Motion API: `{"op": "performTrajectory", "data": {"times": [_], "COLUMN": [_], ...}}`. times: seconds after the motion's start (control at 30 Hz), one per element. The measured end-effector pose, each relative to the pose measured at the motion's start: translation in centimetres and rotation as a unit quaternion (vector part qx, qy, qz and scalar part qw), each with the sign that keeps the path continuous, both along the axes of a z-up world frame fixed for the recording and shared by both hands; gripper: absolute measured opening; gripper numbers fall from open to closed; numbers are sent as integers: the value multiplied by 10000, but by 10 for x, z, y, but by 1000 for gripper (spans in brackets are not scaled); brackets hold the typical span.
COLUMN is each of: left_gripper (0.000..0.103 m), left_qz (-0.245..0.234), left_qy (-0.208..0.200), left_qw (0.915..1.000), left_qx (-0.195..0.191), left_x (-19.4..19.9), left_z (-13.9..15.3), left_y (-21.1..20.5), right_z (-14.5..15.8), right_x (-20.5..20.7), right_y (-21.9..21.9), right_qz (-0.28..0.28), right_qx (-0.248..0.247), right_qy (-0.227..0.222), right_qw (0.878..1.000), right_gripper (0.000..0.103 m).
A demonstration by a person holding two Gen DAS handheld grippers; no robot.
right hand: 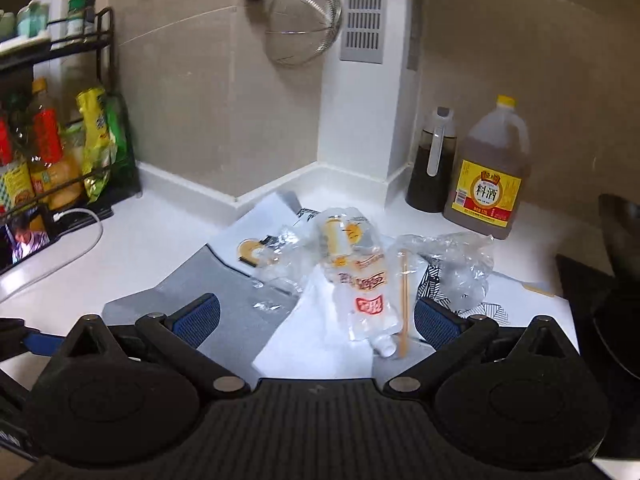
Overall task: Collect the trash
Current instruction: 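Raise both tools back up to the trash on the grey mat, then hover both tools over the remaining clear bags and printed pouch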
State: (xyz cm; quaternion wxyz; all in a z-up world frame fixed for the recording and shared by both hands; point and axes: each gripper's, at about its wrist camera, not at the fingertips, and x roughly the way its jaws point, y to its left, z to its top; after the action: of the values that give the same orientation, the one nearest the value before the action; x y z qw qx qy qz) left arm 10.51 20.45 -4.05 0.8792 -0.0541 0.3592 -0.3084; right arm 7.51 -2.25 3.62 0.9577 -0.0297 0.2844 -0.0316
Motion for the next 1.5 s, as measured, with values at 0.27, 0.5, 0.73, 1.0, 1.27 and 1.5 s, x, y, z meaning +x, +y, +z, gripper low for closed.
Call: {"op": "performTrajectory", "data": {"times": [0.27,0.5,0.73,1.0,1.27,1.5], "left_gripper": [103,103,103,103,103,103], "left_qz": [-93,-22,-114,-123,-238,-135], "left_qy": [-33,167,142,139,282,144], "left_qw": [9997,9999,9998,9996,9982,9992], "left_qx": [-217,23,-28,-229,-477,-337], "left_x": [-16,-16,-12,-11,-14,-16], "left_z": [-12,-28,-37,-39,-36,-35], "left_y": [-4,-17,-28,-23,-19,-25], "right_z": [-16,-32,-49,-55,-44,-48], "right_x": [4,22,27,33,24,26], "right_y": [-1,-11,-21,-8,-6,-2], "right_qz": [29,343,365,747,516,914], "right_qx": [156,388,581,396,322,411], "right_qy": [357,391,691,694,539,687], "right_qw": [9992,9979,9952,9940,9967,9926], "right_gripper": [103,103,103,103,103,103]}}
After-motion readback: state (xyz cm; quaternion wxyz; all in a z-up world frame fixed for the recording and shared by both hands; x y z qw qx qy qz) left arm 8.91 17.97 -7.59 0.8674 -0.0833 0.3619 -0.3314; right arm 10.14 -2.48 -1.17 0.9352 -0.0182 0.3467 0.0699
